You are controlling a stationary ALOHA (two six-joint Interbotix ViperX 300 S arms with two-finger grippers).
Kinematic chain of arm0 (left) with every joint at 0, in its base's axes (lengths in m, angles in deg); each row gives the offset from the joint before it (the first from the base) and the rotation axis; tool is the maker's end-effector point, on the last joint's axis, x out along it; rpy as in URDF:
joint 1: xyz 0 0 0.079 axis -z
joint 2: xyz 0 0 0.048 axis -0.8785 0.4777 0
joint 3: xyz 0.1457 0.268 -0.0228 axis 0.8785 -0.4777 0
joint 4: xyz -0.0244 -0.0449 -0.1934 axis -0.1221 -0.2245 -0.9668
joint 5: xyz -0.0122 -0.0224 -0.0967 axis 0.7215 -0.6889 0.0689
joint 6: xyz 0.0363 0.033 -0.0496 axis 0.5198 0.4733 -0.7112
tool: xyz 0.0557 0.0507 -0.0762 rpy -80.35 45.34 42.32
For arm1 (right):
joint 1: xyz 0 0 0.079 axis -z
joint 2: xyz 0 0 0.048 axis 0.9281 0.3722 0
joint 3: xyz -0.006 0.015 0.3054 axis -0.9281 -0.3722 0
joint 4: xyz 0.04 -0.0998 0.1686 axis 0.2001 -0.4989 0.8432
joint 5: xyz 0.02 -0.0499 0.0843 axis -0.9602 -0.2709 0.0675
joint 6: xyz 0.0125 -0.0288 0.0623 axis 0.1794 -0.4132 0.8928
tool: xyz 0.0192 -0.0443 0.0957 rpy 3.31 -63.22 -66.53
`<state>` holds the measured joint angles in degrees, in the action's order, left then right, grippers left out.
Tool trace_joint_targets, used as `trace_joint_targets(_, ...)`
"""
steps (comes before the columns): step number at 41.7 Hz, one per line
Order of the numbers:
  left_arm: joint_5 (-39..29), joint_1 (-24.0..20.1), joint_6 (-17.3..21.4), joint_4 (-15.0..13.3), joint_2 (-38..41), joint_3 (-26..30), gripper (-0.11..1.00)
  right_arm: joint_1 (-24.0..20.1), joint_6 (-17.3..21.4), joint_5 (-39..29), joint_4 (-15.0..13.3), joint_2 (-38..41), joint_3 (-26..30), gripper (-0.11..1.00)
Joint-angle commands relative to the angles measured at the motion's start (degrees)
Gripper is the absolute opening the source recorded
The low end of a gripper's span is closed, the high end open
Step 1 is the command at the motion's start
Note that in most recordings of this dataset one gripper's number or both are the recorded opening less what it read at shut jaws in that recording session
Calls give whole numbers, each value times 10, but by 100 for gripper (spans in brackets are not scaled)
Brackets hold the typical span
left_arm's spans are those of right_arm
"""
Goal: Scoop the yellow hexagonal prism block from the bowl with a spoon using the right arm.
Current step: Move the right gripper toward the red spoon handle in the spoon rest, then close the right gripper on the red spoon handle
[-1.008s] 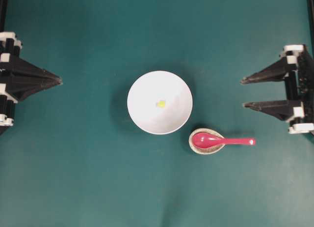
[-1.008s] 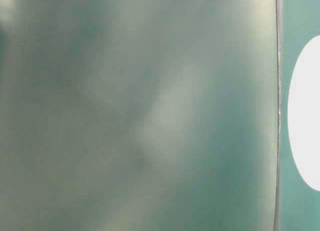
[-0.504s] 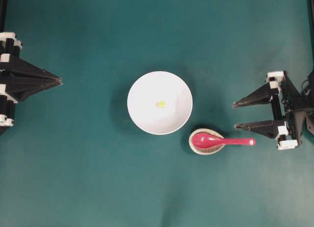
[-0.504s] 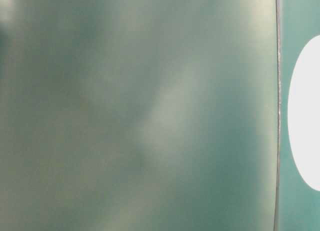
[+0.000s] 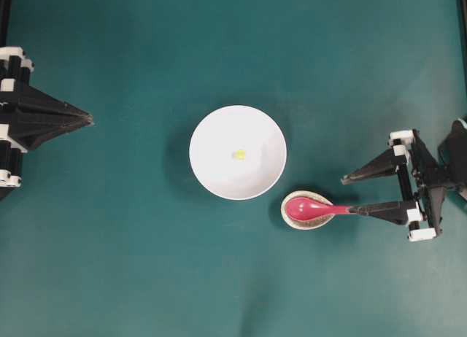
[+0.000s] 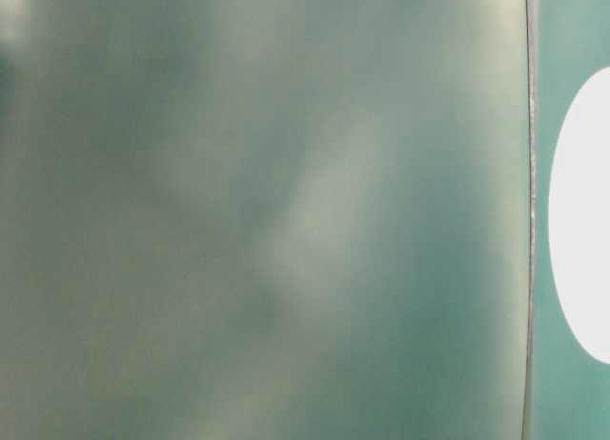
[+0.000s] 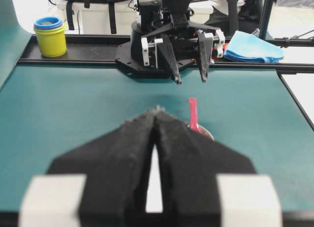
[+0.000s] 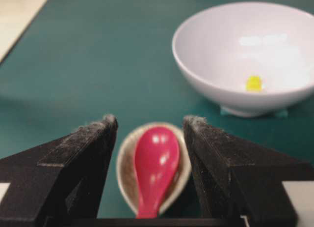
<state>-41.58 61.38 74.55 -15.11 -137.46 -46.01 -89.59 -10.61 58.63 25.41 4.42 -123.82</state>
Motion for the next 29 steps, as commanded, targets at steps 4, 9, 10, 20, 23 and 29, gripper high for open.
trace_joint_targets(4,10,-1,2,2,11,16,2,-39,-1,38,47,44,5,60)
trace_joint_targets(9,11,-1,2,2,13,16,2,-60,0,54,76,78,11,60)
trace_joint_targets(10,11,-1,2,2,13,15,2,-64,0,58,83,87,13,60)
trace_joint_targets(20,14,-1,2,2,14,16,2,-76,17,74,105,142,24,60)
trace_joint_targets(23,14,-1,3,2,14,15,2,-80,25,76,105,156,25,60)
trace_joint_targets(29,14,-1,6,3,14,15,2,-90,38,84,105,174,27,60)
